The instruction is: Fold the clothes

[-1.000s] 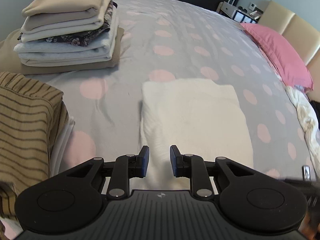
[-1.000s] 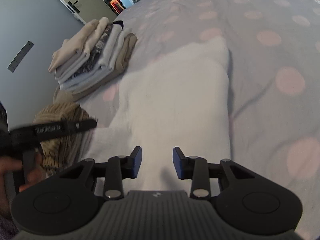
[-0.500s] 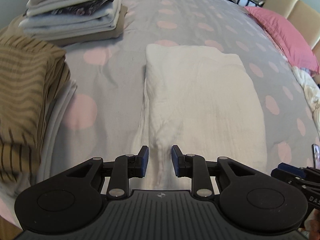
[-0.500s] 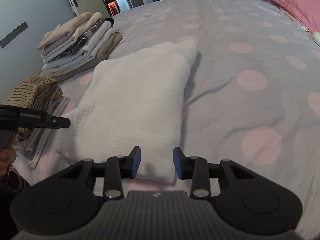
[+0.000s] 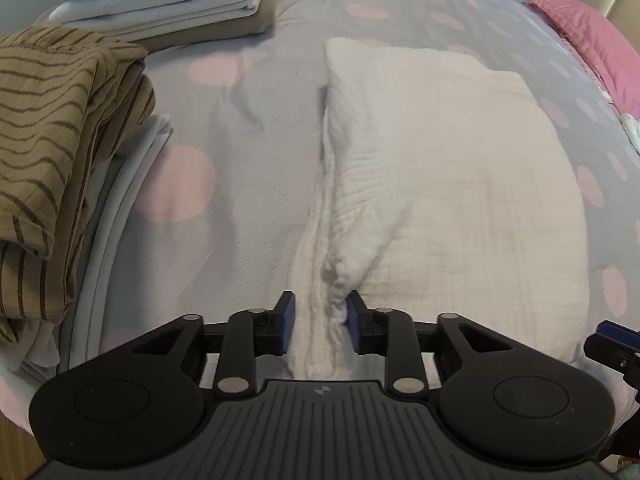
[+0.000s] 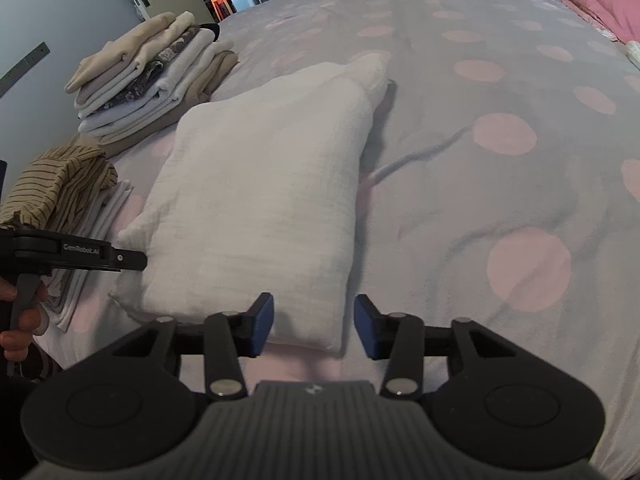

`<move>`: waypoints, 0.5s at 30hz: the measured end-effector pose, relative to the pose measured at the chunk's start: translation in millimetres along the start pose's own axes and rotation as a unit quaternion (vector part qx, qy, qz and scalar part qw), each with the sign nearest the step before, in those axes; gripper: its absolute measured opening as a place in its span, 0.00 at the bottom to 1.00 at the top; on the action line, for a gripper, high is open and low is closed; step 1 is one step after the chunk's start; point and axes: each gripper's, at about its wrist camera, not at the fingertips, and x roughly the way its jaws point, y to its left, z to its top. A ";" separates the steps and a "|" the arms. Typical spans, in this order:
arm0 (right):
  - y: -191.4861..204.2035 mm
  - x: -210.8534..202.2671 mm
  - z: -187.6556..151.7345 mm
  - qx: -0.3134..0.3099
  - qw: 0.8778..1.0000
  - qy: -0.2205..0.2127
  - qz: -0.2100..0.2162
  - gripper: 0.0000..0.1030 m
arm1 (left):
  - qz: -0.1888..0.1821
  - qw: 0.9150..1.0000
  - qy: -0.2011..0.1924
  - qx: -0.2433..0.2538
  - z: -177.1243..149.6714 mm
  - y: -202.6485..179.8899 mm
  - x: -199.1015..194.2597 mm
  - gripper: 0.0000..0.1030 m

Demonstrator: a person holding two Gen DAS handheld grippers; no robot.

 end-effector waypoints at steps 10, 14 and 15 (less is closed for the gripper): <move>-3.0 -2.7 4.7 0.012 1.000 -0.006 -0.005 0.64 | -0.033 0.996 -0.054 -0.071 -5.4 20.1 -30.6 0.50; -6.8 -5.0 8.3 0.031 0.999 -0.013 0.001 0.69 | -0.056 0.993 -0.044 -0.091 -7.0 24.0 -28.7 0.50; -7.5 -4.2 8.4 0.031 0.999 -0.012 -0.002 0.69 | -0.056 0.994 -0.044 -0.088 -6.8 23.1 -28.6 0.50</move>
